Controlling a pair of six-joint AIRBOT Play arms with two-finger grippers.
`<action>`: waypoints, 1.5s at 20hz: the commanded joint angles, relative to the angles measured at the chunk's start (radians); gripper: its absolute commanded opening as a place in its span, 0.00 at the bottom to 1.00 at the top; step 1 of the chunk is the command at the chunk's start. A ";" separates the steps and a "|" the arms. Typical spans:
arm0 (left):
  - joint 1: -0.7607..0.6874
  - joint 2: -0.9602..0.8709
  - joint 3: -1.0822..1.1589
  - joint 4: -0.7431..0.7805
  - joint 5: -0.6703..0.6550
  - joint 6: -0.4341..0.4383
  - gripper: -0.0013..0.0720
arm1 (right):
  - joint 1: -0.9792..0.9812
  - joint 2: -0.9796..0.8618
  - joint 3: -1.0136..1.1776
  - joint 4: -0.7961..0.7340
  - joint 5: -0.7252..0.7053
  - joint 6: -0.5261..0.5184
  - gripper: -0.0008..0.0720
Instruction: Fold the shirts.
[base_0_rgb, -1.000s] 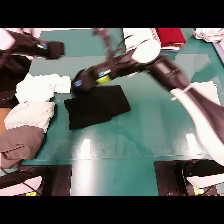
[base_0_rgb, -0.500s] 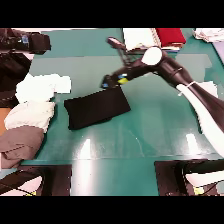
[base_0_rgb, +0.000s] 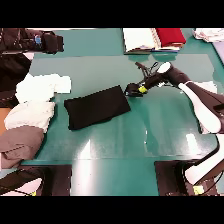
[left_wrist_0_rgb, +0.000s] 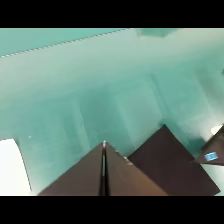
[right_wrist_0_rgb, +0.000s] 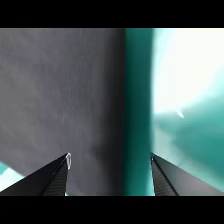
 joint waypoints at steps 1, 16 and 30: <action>-0.005 0.000 -0.001 0.000 0.006 0.000 0.05 | 0.061 -0.117 0.085 0.095 0.036 0.002 0.80; -0.187 -0.017 -0.001 -0.035 0.031 0.018 0.05 | -0.274 0.094 0.358 -0.285 0.064 0.086 0.03; -0.187 -0.021 -0.001 -0.039 0.100 -0.039 0.05 | -0.894 0.235 0.358 -0.319 0.023 0.235 0.03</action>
